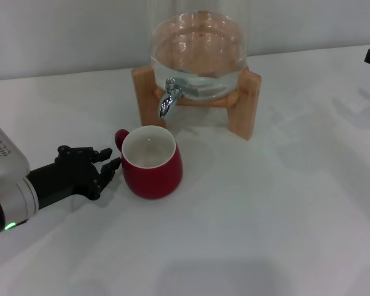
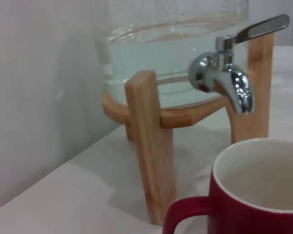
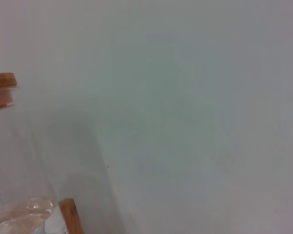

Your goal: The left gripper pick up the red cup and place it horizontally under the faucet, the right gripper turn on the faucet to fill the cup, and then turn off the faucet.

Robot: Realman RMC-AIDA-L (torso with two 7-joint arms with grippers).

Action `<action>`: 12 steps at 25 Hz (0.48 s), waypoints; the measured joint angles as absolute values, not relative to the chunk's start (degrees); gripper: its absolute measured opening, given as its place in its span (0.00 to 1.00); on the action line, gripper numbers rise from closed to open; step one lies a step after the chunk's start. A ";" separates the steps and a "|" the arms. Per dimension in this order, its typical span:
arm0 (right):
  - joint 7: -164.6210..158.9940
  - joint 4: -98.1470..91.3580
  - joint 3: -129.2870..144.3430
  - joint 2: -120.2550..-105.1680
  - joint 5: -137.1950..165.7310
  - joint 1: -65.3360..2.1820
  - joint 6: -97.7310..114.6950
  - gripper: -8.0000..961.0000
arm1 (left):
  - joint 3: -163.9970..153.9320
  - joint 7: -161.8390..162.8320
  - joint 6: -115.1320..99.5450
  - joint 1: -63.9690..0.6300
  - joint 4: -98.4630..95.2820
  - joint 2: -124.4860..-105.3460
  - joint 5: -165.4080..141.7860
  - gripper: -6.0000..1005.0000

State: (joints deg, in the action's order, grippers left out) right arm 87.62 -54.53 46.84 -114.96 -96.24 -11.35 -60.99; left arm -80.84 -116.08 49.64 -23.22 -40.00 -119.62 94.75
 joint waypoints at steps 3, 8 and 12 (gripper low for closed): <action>87.62 -54.35 46.84 -114.91 -96.24 -11.57 -60.99 0.83 | -82.61 -115.17 49.63 -22.08 -42.09 -119.61 94.79 0.23; 87.62 -54.14 46.84 -114.87 -96.24 -11.86 -60.92 0.83 | -85.10 -114.06 49.64 -20.13 -45.20 -119.55 94.78 0.23; 87.62 -54.13 46.76 -114.87 -96.24 -11.91 -60.73 0.83 | -86.31 -114.00 50.15 -19.40 -46.39 -119.47 94.59 0.23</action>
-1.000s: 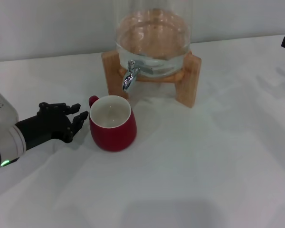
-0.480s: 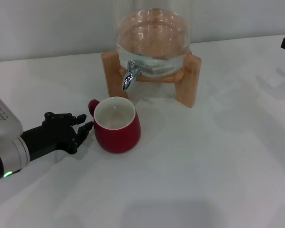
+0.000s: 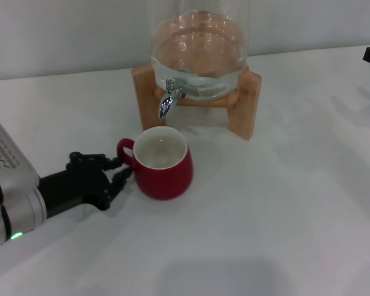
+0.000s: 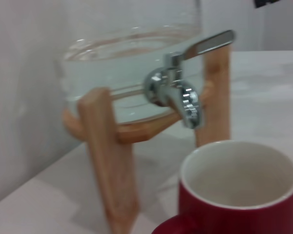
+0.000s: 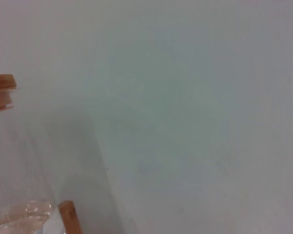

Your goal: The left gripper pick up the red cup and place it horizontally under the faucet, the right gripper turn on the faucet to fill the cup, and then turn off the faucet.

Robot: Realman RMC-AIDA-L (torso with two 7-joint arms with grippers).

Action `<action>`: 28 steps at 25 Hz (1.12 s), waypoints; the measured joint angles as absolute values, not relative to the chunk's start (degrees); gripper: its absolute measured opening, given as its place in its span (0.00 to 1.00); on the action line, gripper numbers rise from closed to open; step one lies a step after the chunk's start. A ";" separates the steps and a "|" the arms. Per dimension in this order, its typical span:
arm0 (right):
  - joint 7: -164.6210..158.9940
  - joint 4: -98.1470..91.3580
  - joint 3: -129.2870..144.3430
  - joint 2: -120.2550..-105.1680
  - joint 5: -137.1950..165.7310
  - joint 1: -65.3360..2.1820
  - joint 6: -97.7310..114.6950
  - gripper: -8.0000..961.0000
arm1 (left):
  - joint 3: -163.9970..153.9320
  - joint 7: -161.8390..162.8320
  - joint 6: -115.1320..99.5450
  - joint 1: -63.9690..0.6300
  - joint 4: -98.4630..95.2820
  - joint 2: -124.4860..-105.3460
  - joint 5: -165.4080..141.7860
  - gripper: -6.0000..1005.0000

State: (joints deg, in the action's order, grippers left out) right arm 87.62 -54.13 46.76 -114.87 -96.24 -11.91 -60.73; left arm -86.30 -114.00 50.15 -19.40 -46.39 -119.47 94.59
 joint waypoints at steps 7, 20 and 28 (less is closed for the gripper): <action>87.62 -53.90 46.13 -114.87 -96.24 -11.90 -60.64 0.83 | -91.11 -113.99 50.43 -16.83 -50.27 -119.35 94.23 0.23; 87.62 -53.37 46.11 -114.82 -96.24 -12.13 -60.35 0.83 | -95.18 -114.08 49.65 -16.97 -52.87 -119.40 94.14 0.24; 87.66 -53.33 46.05 -114.78 -96.24 -12.29 -60.11 0.83 | -94.63 -114.07 46.43 -17.23 -52.86 -119.36 94.42 0.23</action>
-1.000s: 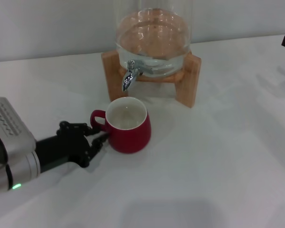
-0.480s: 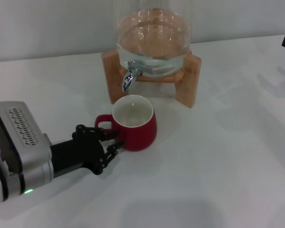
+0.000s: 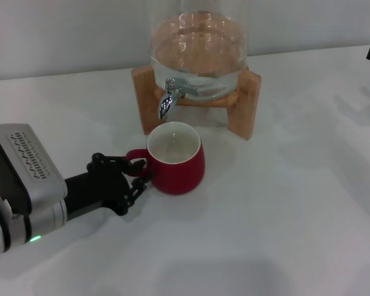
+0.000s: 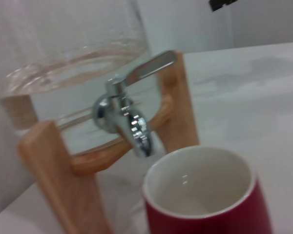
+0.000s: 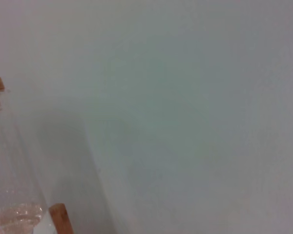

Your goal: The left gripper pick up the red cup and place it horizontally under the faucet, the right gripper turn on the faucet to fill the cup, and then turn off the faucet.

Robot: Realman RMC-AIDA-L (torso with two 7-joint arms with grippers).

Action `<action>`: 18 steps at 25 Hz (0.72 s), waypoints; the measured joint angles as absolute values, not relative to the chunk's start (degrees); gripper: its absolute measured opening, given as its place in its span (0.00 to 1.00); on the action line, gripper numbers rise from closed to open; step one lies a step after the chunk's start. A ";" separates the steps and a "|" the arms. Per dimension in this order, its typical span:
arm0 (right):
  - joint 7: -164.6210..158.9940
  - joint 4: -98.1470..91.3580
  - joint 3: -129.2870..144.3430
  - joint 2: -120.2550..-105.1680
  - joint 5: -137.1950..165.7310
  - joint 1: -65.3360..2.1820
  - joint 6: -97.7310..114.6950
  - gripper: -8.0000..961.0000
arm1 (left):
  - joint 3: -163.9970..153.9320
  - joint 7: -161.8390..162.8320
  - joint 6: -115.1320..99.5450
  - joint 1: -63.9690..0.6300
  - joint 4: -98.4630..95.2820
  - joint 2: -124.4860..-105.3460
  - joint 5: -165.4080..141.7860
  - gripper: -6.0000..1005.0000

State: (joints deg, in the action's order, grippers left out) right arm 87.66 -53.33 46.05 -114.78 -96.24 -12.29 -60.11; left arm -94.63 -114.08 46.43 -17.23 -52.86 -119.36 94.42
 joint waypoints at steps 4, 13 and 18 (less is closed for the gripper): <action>87.71 -53.33 45.78 -114.78 -96.22 -12.48 -60.11 0.83 | -94.53 -114.07 44.12 -17.24 -52.92 -119.35 94.44 0.23; 87.74 -53.33 45.20 -114.79 -96.16 -12.48 -60.12 0.83 | -95.90 -114.25 43.02 -17.85 -53.02 -119.26 94.31 0.23; 88.00 -53.26 44.57 -114.79 -96.08 -12.49 -59.99 0.83 | -98.42 -114.36 43.17 -17.51 -54.01 -119.25 94.13 0.23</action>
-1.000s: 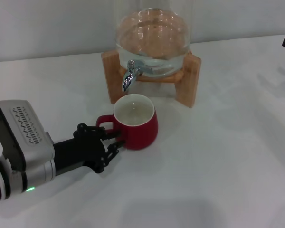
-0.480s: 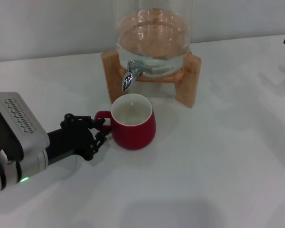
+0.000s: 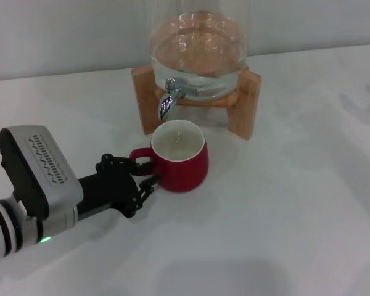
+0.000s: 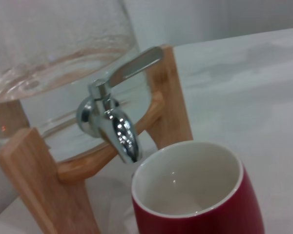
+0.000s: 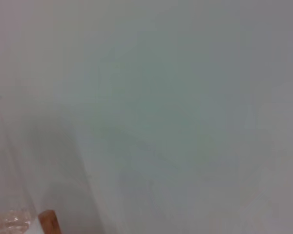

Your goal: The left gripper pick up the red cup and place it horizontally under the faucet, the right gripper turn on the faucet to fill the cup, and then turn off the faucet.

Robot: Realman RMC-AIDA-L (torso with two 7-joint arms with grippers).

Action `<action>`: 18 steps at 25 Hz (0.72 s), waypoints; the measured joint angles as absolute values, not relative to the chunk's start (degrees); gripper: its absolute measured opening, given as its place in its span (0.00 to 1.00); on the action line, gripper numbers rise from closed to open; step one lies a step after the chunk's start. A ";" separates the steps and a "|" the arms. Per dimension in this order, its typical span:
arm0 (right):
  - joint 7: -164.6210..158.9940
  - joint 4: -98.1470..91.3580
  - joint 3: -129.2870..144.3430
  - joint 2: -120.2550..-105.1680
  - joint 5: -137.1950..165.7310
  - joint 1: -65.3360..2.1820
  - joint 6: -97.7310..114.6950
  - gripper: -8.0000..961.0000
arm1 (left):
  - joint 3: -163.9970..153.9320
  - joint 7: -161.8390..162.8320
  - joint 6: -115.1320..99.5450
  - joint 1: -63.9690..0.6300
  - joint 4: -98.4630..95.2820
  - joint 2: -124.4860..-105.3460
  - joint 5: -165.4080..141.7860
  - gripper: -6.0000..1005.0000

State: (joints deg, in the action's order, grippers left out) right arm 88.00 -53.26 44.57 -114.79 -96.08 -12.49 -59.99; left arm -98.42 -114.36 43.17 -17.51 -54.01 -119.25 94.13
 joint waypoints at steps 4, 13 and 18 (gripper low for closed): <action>88.39 -52.65 44.01 -114.79 -96.08 -12.63 -60.02 0.83 | -99.45 -114.42 43.21 -16.55 -55.13 -119.25 94.11 0.24; 88.56 -52.59 43.94 -114.79 -96.09 -12.66 -60.01 0.83 | -103.35 -114.50 43.28 -17.07 -56.07 -119.35 94.11 0.23; 88.60 -52.30 43.94 -114.79 -96.13 -12.66 -60.06 0.83 | -104.95 -114.51 42.66 -17.76 -56.46 -119.36 94.12 0.23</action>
State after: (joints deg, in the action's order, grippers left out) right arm 88.60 -52.30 43.94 -114.79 -96.13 -12.66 -60.06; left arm -104.95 -114.51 42.66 -17.76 -56.46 -119.36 94.12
